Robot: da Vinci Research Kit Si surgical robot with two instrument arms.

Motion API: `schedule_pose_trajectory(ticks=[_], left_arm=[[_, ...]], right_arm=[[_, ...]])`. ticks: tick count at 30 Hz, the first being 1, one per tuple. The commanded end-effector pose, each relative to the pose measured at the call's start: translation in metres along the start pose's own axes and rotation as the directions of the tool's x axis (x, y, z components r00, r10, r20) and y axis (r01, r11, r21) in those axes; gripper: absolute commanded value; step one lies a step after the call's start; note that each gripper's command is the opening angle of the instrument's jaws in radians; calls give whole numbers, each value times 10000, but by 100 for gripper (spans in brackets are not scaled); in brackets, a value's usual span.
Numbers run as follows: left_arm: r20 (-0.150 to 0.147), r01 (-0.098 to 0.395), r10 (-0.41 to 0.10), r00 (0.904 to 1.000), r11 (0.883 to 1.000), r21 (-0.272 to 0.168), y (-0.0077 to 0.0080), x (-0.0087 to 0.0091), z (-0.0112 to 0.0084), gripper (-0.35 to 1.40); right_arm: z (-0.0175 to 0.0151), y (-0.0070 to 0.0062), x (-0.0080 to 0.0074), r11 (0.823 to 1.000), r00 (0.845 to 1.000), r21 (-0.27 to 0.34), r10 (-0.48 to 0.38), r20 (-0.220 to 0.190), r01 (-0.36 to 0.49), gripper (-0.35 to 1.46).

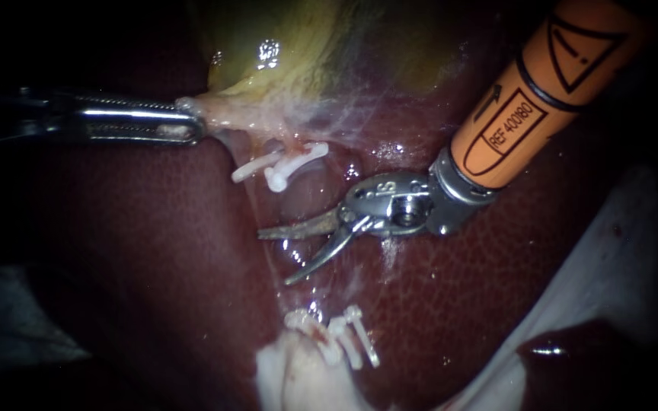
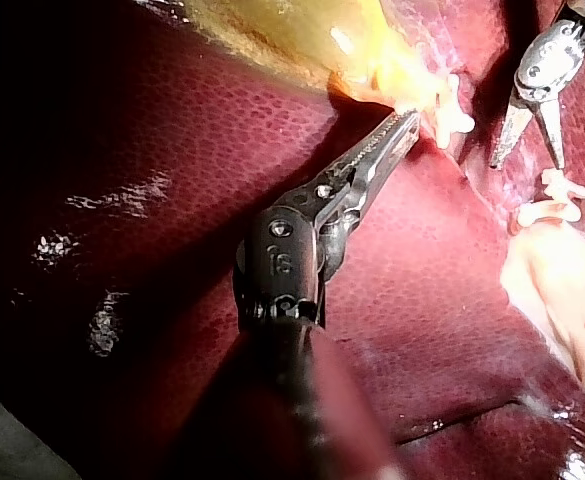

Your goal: Go back from the cut right tube

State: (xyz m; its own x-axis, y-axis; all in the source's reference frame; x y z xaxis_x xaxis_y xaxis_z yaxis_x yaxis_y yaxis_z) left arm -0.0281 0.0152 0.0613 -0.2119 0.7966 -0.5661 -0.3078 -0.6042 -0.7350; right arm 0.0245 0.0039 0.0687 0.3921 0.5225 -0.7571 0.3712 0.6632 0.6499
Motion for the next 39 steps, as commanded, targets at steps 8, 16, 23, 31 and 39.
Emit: schedule_pose_trajectory(ticks=[8,16,23,31,39], left_arm=[[5,-6,6,10000,10000,-17,-2,-1,-1,-35],[4,-11,11,10000,10000,-16,-2,-2,-1,-35],[1,-20,20,10000,10000,-5,-3,-3,1,-35],[-32,-93,94,10000,9999,93,-8,-15,18,-35],[97,-201,201,9998,9998,33,-21,-31,52,-35]], right_arm=[[-37,-42,-17,8986,9982,-4380,12,-599,-273,145],[-83,-78,-27,7998,9930,-5889,-823,848,1166,145],[-119,-92,-6,7810,9446,-5862,-142,3280,2153,145],[-133,-99,18,7495,8934,-6054,422,4473,2677,145],[-137,-98,22,7973,8964,-5488,222,4426,2512,145]])
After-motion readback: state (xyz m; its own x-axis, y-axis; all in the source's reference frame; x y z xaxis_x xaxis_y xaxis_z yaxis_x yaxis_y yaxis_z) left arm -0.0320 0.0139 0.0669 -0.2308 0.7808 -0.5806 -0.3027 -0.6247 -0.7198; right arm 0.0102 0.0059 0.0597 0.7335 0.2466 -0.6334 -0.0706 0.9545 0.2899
